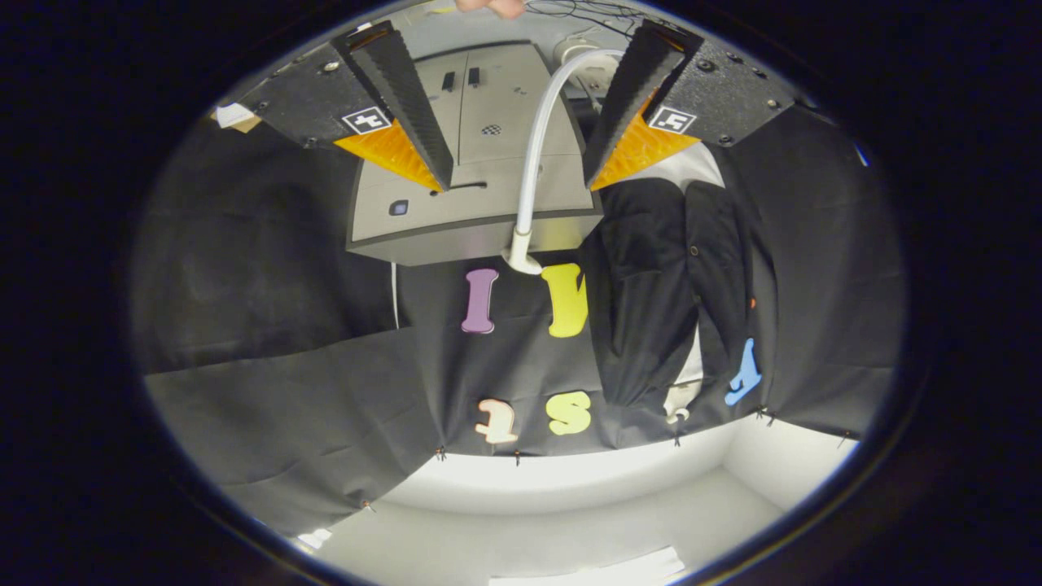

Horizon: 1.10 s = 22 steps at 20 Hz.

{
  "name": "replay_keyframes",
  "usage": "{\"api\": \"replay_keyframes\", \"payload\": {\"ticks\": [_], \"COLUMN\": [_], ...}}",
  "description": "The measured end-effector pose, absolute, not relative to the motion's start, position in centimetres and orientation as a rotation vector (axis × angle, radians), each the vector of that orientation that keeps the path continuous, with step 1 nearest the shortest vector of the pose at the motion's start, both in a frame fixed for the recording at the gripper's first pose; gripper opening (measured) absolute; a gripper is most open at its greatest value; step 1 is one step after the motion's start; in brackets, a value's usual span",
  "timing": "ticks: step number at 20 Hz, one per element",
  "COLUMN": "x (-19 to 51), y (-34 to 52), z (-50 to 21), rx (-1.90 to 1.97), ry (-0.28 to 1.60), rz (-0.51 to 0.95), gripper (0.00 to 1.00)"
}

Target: Iron the clothes twice with a garment steamer, once on the left side and once on the right side.

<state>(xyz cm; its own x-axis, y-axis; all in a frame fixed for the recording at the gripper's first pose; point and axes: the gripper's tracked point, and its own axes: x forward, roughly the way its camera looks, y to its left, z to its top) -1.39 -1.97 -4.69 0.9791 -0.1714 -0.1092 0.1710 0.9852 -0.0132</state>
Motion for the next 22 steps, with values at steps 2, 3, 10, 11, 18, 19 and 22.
{"api": "replay_keyframes", "payload": {"ticks": [2, 3, 10, 11, 18, 19, 22], "x": [-0.9, -0.5, 6.9, 8.8, 22.8, 24.9, 30.0], "y": [-1.8, -1.7, -1.2, -1.3, -1.2, -1.6, -2.3], "z": [-4.6, -4.5, -1.9, -1.5, 0.3, 0.2, -0.9], "rx": [-0.003, -0.003, -0.067, -0.083, -0.114, -0.118, -0.114], "ry": [0.119, 0.123, 0.141, 0.149, 0.239, 0.268, 0.377], "rz": [-0.187, -0.193, -0.142, -0.124, 0.033, 0.038, 0.071], "gripper": [0.99, 0.99, 0.99, 0.99, 0.99, 0.99, 1.00]}}
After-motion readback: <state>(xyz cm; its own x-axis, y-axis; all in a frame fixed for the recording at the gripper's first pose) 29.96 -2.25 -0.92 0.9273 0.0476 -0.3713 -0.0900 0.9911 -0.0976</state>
